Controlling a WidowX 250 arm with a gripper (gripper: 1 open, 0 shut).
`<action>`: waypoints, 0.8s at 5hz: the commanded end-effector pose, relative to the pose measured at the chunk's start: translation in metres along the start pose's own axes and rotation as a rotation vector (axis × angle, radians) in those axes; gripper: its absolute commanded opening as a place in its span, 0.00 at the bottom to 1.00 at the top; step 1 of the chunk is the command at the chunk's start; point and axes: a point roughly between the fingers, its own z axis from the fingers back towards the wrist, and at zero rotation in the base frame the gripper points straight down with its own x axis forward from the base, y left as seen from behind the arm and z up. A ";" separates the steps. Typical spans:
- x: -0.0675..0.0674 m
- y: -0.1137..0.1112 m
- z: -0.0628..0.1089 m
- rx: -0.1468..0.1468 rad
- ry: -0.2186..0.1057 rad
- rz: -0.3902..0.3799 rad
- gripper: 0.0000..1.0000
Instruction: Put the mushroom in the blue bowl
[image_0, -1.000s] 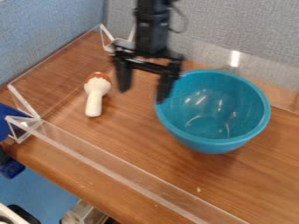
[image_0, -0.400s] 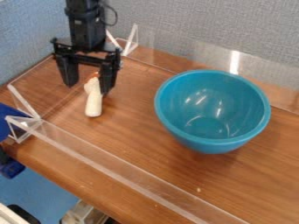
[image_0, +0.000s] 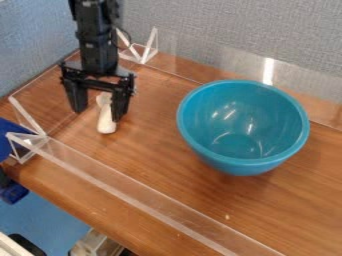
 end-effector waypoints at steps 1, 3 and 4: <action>0.009 0.001 0.001 0.012 -0.034 0.003 1.00; 0.017 0.000 -0.012 0.011 -0.029 0.004 1.00; 0.020 -0.001 -0.014 0.008 -0.033 0.001 0.00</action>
